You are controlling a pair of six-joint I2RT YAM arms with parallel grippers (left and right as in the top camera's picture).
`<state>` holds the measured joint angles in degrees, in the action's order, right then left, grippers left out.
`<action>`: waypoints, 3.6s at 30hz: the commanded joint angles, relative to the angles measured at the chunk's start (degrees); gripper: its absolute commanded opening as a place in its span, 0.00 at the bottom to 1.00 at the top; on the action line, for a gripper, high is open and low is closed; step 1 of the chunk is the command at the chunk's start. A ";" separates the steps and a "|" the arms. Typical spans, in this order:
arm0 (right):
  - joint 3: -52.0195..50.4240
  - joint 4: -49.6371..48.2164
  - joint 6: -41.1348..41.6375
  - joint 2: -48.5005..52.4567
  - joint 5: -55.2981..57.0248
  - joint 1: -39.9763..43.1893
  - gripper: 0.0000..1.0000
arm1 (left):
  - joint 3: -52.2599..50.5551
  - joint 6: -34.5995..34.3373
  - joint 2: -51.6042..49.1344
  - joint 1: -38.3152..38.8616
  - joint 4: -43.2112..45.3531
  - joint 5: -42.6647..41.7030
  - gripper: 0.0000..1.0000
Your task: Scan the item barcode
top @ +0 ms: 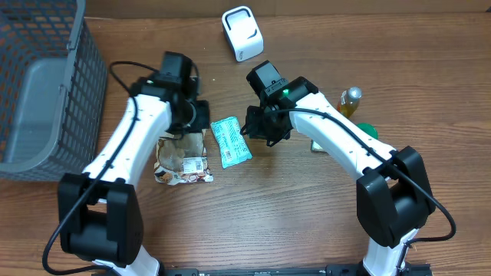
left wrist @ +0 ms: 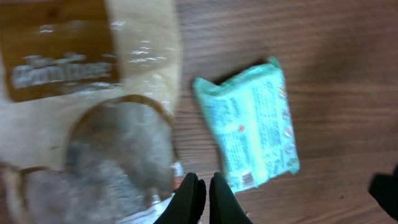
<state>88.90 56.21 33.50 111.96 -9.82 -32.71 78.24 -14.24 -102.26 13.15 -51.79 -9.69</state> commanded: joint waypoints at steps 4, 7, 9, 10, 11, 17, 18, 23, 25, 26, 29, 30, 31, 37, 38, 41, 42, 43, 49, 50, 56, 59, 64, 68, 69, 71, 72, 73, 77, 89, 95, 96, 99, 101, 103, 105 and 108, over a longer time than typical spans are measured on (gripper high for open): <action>-3.76 -3.17 1.05 -0.61 1.29 0.22 0.21 | -2.93 2.86 0.24 4.02 3.15 0.33 0.04; -5.20 -5.40 1.05 -0.61 1.29 0.26 0.18 | -3.80 0.28 -0.31 4.74 4.13 4.09 0.04; -5.97 -7.17 1.05 -0.61 1.46 0.33 0.18 | -3.87 -1.51 -0.98 4.79 4.33 6.12 0.04; -6.43 -8.35 1.05 -0.61 1.75 0.44 0.18 | -3.87 -1.70 -1.40 4.72 4.72 6.29 0.04; -6.88 -9.55 1.05 -0.61 1.92 0.59 0.18 | -3.96 -1.70 -1.92 4.72 5.38 6.29 0.04; -8.28 -13.46 1.03 -0.61 2.51 2.34 0.17 | -4.02 -4.02 -7.28 4.87 8.17 6.54 0.04; -8.28 -13.27 1.03 -0.61 2.51 2.69 0.16 | -4.00 -4.02 -8.44 4.90 8.33 6.51 0.04; -8.28 -12.15 1.01 -0.61 2.51 3.98 0.15 | -4.00 -4.15 -12.07 4.90 8.83 3.78 0.04; -8.28 -11.34 1.01 -0.61 2.49 4.26 0.16 | -4.00 -3.85 -12.50 4.90 9.51 1.86 0.04; -8.28 -10.75 1.01 -0.61 2.49 4.31 0.18 | -4.00 -3.72 -12.50 4.90 9.75 0.61 0.04; -8.28 -8.46 1.01 -0.61 2.51 4.35 0.24 | -3.96 -3.72 -12.46 4.92 9.84 -5.55 0.04; -8.28 -7.82 1.01 -0.61 2.51 4.35 0.24 | -3.96 -3.54 -12.46 4.92 9.60 -8.63 0.04; -8.28 -7.45 1.01 -0.61 2.49 4.35 0.25 | -3.96 -3.45 -12.46 4.96 9.31 -10.40 0.04; -8.28 -6.82 0.98 -0.61 2.38 4.42 0.33 | -3.37 -1.31 -12.37 5.20 8.92 -12.02 0.04; -8.28 -7.32 1.01 -0.61 2.80 4.55 0.34 | -3.15 -0.96 -12.37 5.22 8.81 -11.98 0.04; -8.28 -8.72 1.03 -0.61 4.48 5.09 0.33 | -2.91 -0.98 -12.37 5.20 9.11 -11.39 0.04; -8.28 -9.07 1.05 -0.59 5.20 5.35 0.33 | -2.80 -0.96 -12.37 5.16 9.11 -10.58 0.04; -8.28 -9.38 1.05 -0.59 5.53 5.62 0.31 | -2.75 -0.98 -12.37 5.16 9.09 -9.66 0.04; -8.70 -11.02 1.03 -0.61 5.53 6.75 0.27 | -2.73 -0.98 -12.37 5.31 7.78 -8.04 0.04; -8.87 -11.21 1.03 -0.59 5.53 6.75 0.27 | -2.62 -0.98 -12.37 5.31 7.04 -7.15 0.04; -10.56 -13.55 1.01 -0.59 5.53 6.75 0.26 | 0.09 -1.01 -12.37 5.20 -1.40 1.09 0.04; -12.07 -16.28 1.03 -0.59 5.51 6.75 0.21 | 0.13 -1.01 -12.48 5.49 -1.14 1.20 0.04; -12.83 -17.20 1.03 -0.46 5.53 6.75 0.17 | 0.13 -2.36 -12.50 5.57 0.35 1.31 0.04; -12.83 -17.16 1.01 -0.39 5.53 6.75 0.17 | 0.11 -3.82 -12.50 5.68 -2.03 1.33 0.04; -12.83 -17.18 1.01 -0.39 5.53 6.75 0.17 | -0.02 -3.82 -12.50 5.68 -2.29 1.33 0.04; -12.83 -17.40 1.01 -0.39 5.53 6.75 0.16 | -0.24 -3.80 -12.50 5.68 -2.12 1.33 0.04; -12.83 -17.62 1.03 -0.39 5.53 6.75 0.16 | -0.26 -3.80 -12.57 5.68 -1.84 1.33 0.04; -12.83 -17.70 1.03 -0.39 5.53 6.75 0.16 | -0.26 -3.80 -12.63 5.68 -1.42 1.33 0.04; -12.85 -17.81 1.03 -0.22 5.51 6.73 0.13 | -0.26 -3.80 -12.79 5.68 0.52 1.33 0.04; -14.73 -20.17 1.27 3.26 4.76 6.73 0.12 | -0.26 -3.82 -12.87 5.75 8.63 1.09 0.04; -14.73 -19.85 1.33 3.39 1.97 6.73 0.12 | -0.28 -3.80 -15.26 6.60 9.70 1.11 0.04; -14.73 -19.41 2.21 3.39 2.05 6.69 0.12 | -0.28 -3.80 -15.89 6.78 10.12 1.09 0.04; -15.04 -18.58 3.65 3.39 1.38 6.58 0.12 | -0.26 -3.80 -17.38 6.86 12.11 0.83 0.04; -15.58 -18.47 4.28 3.39 -0.52 6.45 0.12 | -0.26 -3.78 -17.97 6.86 13.79 -0.09 0.04; -16.17 -18.32 4.26 3.39 -3.45 6.12 0.12 | -0.26 -3.76 -18.03 6.86 15.23 -1.42 0.04; -16.55 -17.09 4.28 3.39 -5.99 5.35 0.13 | -0.22 -3.74 -18.01 6.86 16.72 -2.89 0.04; -16.57 -14.19 4.28 3.39 -7.04 3.10 0.13 | -0.22 -3.54 -18.01 6.86 19.28 -6.64 0.04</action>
<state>73.80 40.10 37.26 115.04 -13.80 -26.87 78.06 -17.65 -118.13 19.53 -33.85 -12.05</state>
